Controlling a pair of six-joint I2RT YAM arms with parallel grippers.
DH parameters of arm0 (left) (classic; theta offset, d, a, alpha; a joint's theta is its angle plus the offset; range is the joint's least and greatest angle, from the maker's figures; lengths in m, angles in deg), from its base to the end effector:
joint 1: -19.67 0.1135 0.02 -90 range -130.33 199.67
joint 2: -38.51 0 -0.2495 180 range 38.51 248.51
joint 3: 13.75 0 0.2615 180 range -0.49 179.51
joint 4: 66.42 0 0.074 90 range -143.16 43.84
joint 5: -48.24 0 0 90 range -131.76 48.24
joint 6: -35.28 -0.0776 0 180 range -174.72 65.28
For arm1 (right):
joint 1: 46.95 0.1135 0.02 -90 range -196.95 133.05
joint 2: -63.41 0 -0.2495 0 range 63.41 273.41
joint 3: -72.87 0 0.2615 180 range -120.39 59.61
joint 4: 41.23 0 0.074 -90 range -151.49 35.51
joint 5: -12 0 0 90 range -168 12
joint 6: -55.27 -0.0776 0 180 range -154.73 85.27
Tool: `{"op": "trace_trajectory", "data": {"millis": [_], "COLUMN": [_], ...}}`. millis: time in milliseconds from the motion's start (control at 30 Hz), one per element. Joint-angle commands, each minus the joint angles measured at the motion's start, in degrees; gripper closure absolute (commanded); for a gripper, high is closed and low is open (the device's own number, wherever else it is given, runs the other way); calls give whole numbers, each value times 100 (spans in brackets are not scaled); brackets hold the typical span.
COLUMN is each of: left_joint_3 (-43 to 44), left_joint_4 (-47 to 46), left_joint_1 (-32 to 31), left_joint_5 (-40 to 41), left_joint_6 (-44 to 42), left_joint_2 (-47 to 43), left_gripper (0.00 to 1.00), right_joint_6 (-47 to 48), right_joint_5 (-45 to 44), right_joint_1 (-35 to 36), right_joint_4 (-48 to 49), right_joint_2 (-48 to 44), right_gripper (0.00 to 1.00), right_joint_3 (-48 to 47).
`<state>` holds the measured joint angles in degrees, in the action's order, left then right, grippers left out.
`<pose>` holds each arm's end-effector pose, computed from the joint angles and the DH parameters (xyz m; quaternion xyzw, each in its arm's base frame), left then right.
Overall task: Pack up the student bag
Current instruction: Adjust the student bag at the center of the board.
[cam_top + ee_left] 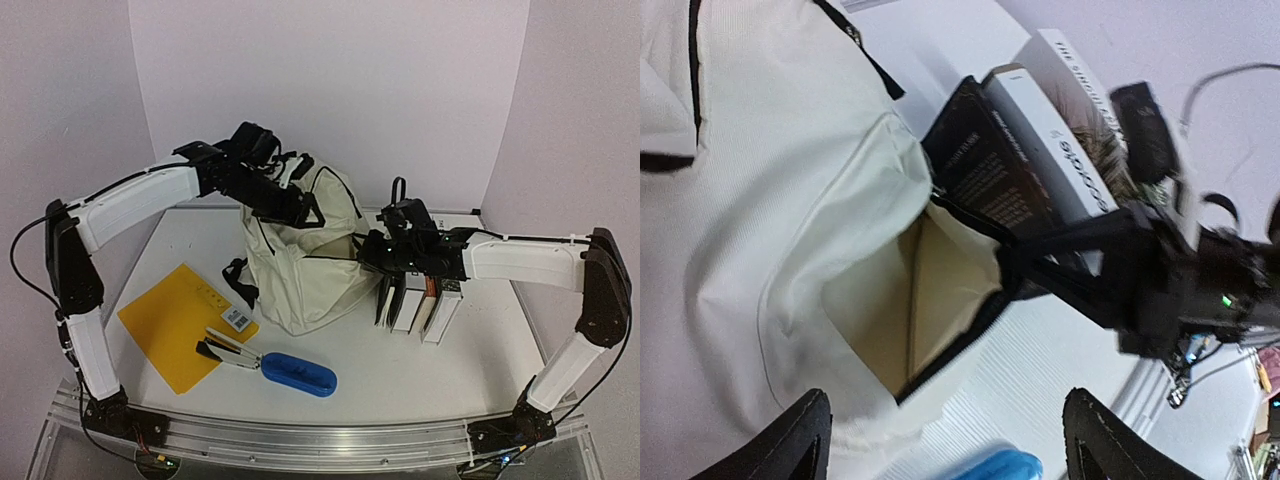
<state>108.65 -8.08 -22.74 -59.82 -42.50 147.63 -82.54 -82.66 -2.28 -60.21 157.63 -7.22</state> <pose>0.3239 -0.3284 0.3047 0.2956 0.8655 -0.3021 0.2688 0.3022 0.2899 0.2158 0.0434 0.8777 0.3190 0.3550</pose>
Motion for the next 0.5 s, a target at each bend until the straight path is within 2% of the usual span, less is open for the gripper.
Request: {"op": "trace_trajectory", "data": {"millis": [0,267,367,467], "left_joint_3": [-974,-3393,-4057,-4722], "left_joint_4": [-286,-586,-874,-1384], "left_joint_1": [32,573,574,407], "left_joint_5": [-600,-515,-676,-800], "left_joint_6": [344,1953,1965,1485], "left_joint_2": [-1136,-2536,-2842,-3057], "left_gripper": [18,15,15,15], "right_joint_6": [95,119,136,181], "right_joint_5": [-84,-42,-30,7], "right_joint_1": [-33,-69,-79,-81], "right_joint_4": [-130,-123,-119,-102], "right_joint_2": [36,15,26,71], "right_gripper": [100,100,100,100], "right_joint_3": [-116,-64,-58,-63]}}
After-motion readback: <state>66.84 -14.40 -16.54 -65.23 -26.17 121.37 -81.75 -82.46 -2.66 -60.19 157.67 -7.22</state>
